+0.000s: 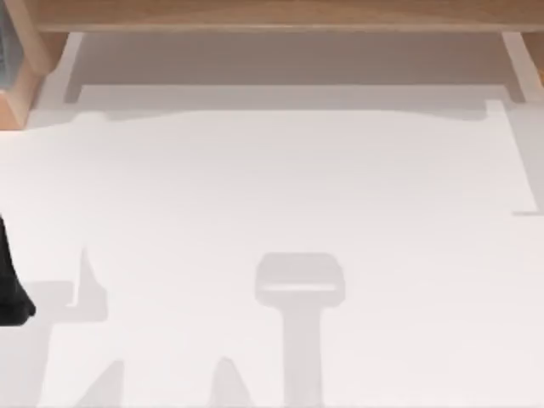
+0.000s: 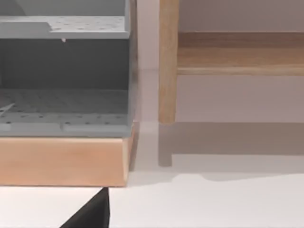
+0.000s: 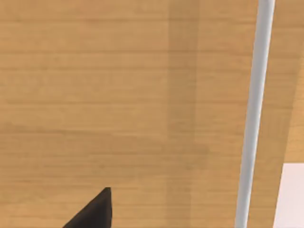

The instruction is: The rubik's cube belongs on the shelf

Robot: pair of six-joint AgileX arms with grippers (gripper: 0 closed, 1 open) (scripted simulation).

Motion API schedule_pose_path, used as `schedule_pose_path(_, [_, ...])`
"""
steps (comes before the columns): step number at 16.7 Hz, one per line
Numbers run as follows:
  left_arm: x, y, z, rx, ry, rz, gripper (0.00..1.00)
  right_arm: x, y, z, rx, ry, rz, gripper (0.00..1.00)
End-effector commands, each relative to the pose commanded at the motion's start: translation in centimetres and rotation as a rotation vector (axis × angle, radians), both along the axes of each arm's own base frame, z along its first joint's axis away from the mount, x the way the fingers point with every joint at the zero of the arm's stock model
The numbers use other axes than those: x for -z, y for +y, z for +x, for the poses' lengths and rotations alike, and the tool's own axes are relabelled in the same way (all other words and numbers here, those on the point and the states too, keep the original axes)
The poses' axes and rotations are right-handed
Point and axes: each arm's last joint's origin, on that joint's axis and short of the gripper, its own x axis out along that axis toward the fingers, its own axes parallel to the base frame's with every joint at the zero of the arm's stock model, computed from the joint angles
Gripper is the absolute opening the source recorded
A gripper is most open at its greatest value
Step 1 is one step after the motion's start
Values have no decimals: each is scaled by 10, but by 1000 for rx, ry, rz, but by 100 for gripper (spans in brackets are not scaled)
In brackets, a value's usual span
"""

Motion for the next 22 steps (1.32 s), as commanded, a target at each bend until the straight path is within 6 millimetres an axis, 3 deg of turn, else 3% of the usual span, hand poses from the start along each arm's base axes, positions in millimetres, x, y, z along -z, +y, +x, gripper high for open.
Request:
schedule_pose_path(3, [0, 0, 0, 0, 0, 0, 100, 0, -2, 1, 9, 1, 2, 100])
schedule_pose_path(5, [0, 0, 0, 0, 0, 0, 100, -4, -15, 2, 61, -3, 5, 100])
schedule_pose_path(11, [0, 0, 0, 0, 0, 0, 100, -37, -88, 17, 321, 3, 94, 100])
schedule_pose_path(14, [0, 0, 0, 0, 0, 0, 100, -66, -122, 42, 409, 29, 197, 100])
schedule_pose_path(17, [0, 0, 0, 0, 0, 0, 100, -100, -142, 77, 465, 90, 343, 100])
schedule_pose_path(19, [0, 0, 0, 0, 0, 0, 100, -123, -146, 102, 495, 153, 456, 100])
schedule_pose_path(22, [0, 0, 0, 0, 0, 0, 100, -148, -137, 140, 533, 294, 641, 100])
